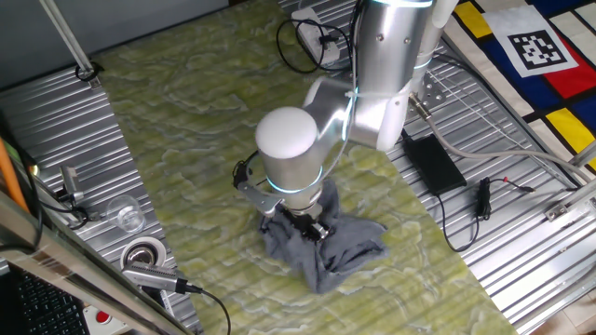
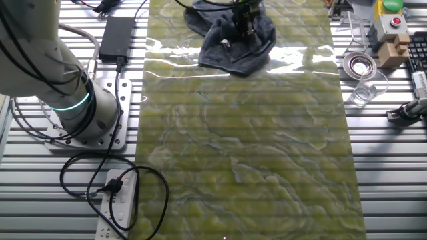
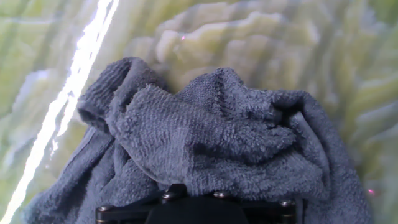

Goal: Clean the table with a cloth

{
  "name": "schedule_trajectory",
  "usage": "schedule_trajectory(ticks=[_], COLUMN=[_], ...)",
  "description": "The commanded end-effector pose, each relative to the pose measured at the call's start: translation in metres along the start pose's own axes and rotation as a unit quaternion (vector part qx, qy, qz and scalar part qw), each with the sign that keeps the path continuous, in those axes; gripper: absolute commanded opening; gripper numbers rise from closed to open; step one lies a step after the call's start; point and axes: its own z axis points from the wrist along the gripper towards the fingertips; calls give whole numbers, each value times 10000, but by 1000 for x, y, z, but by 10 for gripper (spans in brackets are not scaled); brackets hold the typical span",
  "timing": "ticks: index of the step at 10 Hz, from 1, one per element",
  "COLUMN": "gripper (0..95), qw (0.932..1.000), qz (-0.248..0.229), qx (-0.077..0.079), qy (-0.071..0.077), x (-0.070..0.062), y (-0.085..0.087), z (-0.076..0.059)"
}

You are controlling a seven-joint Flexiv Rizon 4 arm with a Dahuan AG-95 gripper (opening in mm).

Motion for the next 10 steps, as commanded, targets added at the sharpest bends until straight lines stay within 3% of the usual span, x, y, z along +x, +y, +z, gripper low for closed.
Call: schedule_trajectory(ticks=[1,10], gripper=[0,0], qw=[10000,9999], qz=[-40,-67], qx=[-7,17], qy=[54,85], x=[-10,-92], y=[-5,-43], z=[-5,-16])
